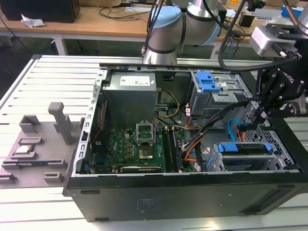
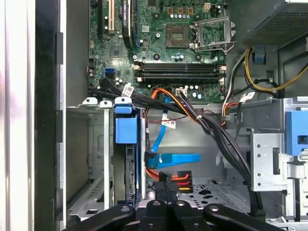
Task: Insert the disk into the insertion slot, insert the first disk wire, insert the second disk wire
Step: 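Insert the first disk wire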
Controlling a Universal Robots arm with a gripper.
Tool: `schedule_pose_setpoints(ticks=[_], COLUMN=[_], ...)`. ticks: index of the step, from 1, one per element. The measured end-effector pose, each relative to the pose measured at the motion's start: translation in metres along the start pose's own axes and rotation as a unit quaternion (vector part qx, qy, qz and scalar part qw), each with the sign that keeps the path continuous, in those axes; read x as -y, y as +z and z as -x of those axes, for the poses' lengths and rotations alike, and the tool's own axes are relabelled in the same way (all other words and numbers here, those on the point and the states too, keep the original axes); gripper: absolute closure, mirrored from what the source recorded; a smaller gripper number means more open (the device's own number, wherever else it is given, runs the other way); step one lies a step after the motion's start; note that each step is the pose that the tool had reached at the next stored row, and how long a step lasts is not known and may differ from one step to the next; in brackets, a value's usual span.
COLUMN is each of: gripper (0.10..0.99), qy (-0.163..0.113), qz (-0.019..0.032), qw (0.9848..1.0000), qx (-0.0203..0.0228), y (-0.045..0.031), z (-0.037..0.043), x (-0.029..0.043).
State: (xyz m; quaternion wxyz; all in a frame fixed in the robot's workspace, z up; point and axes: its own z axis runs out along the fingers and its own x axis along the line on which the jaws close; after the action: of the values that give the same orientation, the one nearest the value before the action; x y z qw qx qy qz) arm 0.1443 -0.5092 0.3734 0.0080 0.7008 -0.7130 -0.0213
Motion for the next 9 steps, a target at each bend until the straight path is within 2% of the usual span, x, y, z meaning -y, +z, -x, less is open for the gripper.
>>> schedule_pose_setpoints(ticks=[7,8,9], gripper=[0.98,0.973,0.918], qy=[0.0,0.0,0.0], qz=[0.0,0.0,0.0], qw=[1.0,1.0,1.0], qx=[-0.0002,-0.0002,-0.0002], y=[0.0007,0.0007,0.0007], z=[0.0014,0.0014,0.0015], x=[0.0,0.0,0.0])
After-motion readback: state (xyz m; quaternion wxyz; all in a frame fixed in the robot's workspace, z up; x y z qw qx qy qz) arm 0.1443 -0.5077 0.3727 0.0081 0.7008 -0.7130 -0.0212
